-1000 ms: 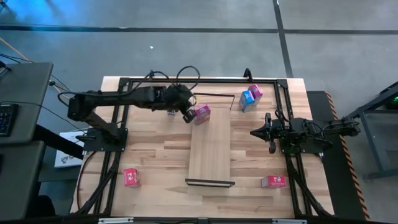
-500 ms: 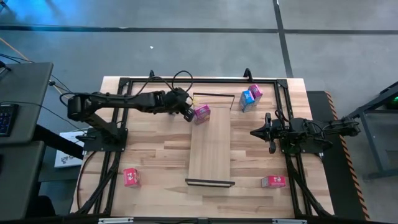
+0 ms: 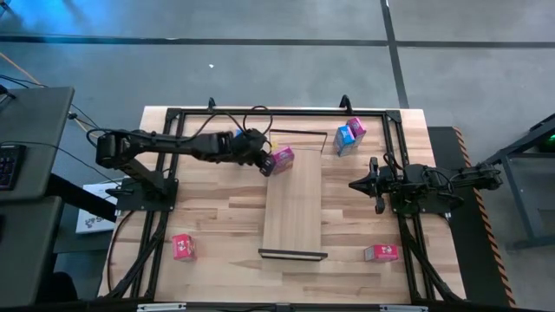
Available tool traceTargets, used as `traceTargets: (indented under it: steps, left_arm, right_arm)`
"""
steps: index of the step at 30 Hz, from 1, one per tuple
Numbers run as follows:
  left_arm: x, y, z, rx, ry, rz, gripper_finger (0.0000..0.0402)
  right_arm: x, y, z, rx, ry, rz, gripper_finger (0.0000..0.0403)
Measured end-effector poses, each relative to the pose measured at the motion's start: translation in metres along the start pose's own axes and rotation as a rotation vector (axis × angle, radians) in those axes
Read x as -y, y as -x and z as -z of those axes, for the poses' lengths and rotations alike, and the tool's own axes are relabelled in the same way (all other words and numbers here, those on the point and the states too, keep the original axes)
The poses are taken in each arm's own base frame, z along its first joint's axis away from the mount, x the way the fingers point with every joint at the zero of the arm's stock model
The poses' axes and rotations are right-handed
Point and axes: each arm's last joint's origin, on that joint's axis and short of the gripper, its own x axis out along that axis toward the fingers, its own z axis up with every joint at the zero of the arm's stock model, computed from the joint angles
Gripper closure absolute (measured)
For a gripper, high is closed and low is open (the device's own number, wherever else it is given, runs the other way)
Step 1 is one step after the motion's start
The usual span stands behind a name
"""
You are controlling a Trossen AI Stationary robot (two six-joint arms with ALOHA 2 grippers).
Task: Stack cereal on shelf
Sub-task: Put the left violet cereal box on the shelf
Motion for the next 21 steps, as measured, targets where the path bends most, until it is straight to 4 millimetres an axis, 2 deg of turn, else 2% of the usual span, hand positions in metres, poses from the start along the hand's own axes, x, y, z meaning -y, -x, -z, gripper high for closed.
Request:
traceTargets:
  steps: [10,21]
  left_arm:
    - [0.013,0.003,0.008,0.007,0.019,0.01,0.0401]
    - [0.031,0.007,0.014,0.029,0.12,0.089,0.0401]
  right_arm:
    - [0.0,0.0,0.0,0.0,0.0,0.0,0.0402]
    - [0.0,0.0,0.0,0.0,0.0,0.0,0.0402]
